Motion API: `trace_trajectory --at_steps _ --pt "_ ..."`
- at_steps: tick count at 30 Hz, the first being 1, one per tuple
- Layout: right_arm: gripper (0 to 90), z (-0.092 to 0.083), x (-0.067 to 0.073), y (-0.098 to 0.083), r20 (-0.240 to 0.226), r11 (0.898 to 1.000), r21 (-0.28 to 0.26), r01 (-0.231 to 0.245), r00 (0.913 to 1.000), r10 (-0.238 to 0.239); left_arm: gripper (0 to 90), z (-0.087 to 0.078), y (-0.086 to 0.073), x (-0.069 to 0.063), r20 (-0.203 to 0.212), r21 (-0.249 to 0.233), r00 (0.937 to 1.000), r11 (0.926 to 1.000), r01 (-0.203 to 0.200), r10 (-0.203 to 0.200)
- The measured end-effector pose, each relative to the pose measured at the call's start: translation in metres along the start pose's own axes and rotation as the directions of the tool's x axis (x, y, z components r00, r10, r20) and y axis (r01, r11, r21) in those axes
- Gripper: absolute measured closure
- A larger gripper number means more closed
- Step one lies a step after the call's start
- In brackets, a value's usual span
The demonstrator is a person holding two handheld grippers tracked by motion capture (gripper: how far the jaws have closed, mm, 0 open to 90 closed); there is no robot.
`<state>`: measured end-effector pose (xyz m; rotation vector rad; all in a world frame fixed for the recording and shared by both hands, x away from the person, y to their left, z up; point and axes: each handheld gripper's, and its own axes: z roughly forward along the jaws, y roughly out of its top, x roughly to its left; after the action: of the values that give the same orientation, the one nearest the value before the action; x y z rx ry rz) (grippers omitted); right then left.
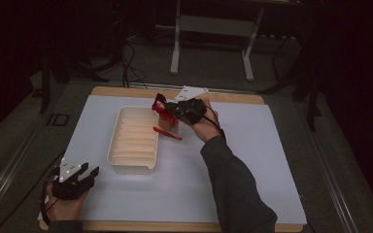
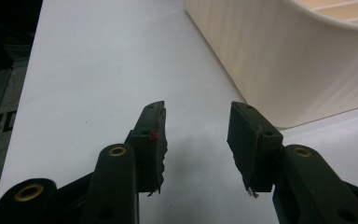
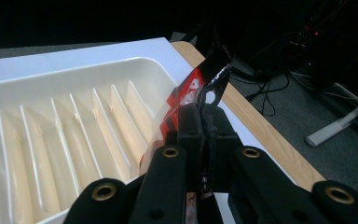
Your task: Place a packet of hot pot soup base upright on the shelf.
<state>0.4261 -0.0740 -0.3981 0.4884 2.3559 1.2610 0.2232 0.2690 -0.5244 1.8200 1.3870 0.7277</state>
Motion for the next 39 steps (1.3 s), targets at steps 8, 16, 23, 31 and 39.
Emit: trace_trajectory --at_steps 8,16,23,31,39 --pt "86.6 0.014 0.006 0.006 -0.017 1.0 -0.005 0.003 0.9999 -0.003 56.6 -0.001 0.0 0.001 -0.001 -0.006 1.0 1.0 0.007 -0.007" --pt "86.5 0.026 0.012 0.009 -0.042 1.0 -0.004 -0.005 0.9991 0.005 56.6 -0.002 0.0 0.002 -0.001 -0.009 1.0 0.9999 0.01 -0.01" --pt "86.5 0.037 0.021 0.016 -0.076 1.0 -0.018 -0.013 0.997 0.012 56.6 -0.002 0.0 0.002 -0.001 -0.012 0.9999 0.9999 0.011 -0.011" --pt "86.6 0.051 0.035 0.025 -0.112 1.0 -0.03 -0.009 0.9937 0.005 56.6 -0.004 0.0 0.004 -0.003 -0.018 0.9998 0.9997 0.018 -0.018" --pt "86.5 0.063 0.045 0.028 -0.134 1.0 -0.031 -0.006 0.991 0.002 56.6 -0.005 -0.001 0.005 -0.007 -0.022 0.9997 0.9995 0.021 -0.021"
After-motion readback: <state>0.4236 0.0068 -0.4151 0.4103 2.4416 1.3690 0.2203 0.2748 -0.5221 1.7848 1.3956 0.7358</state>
